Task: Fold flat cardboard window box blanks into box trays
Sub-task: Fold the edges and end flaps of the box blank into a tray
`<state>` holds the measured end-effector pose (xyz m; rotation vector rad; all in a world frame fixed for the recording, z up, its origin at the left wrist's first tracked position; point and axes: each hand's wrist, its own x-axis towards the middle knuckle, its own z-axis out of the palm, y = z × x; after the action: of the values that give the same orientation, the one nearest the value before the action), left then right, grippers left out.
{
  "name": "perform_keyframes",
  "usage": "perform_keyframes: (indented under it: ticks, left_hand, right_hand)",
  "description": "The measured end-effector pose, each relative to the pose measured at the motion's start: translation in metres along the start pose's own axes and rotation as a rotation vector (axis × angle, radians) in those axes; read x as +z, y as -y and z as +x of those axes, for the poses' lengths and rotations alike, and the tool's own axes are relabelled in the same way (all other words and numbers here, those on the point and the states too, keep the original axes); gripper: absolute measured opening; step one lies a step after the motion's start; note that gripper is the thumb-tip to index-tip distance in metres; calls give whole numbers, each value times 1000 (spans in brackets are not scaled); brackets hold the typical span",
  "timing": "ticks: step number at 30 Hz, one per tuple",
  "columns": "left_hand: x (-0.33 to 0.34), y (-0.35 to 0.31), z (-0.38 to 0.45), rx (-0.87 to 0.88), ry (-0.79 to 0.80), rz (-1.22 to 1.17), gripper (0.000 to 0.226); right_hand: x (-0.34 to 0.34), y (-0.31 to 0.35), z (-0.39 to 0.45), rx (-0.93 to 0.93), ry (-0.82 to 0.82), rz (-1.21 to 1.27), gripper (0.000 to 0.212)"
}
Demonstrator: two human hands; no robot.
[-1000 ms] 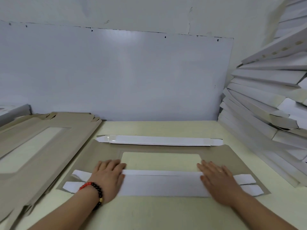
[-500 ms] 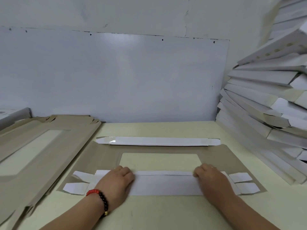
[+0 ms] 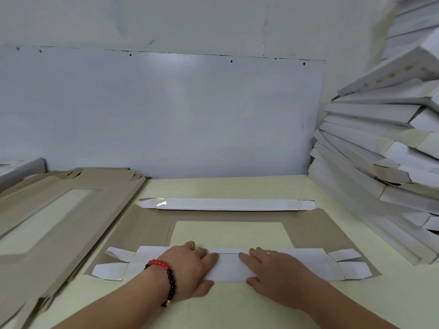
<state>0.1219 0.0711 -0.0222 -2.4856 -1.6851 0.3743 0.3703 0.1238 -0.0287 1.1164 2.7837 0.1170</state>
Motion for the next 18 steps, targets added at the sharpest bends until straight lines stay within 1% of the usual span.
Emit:
perform_keyframes:
  ticks: [2, 3, 7, 10, 14, 16, 18]
  left_hand:
    - [2, -1, 2, -14, 4, -49, 61]
    - [3, -2, 3, -33, 14, -91, 63]
    - [4, -6, 7, -182, 72, -226, 78]
    - [-3, 3, 11, -302, 110, -296, 92]
    - [-15, 17, 15, -387, 189, -399, 107]
    - [-22, 18, 15, -401, 230, -453, 106]
    - [-29, 17, 15, -383, 248, -418, 94]
  right_hand:
    - [-1, 1, 2, -18, 5, 44, 64]
    - [-2, 1, 3, -26, -1, 58, 65]
    - [-1, -3, 6, -7, -24, 125, 66]
    - [-1, -8, 8, 68, 2, 181, 74]
    - [-8, -17, 13, 141, 42, 169, 91]
    - [-12, -19, 15, 157, 52, 138, 96]
    - [-14, -20, 16, 154, 38, 114, 97]
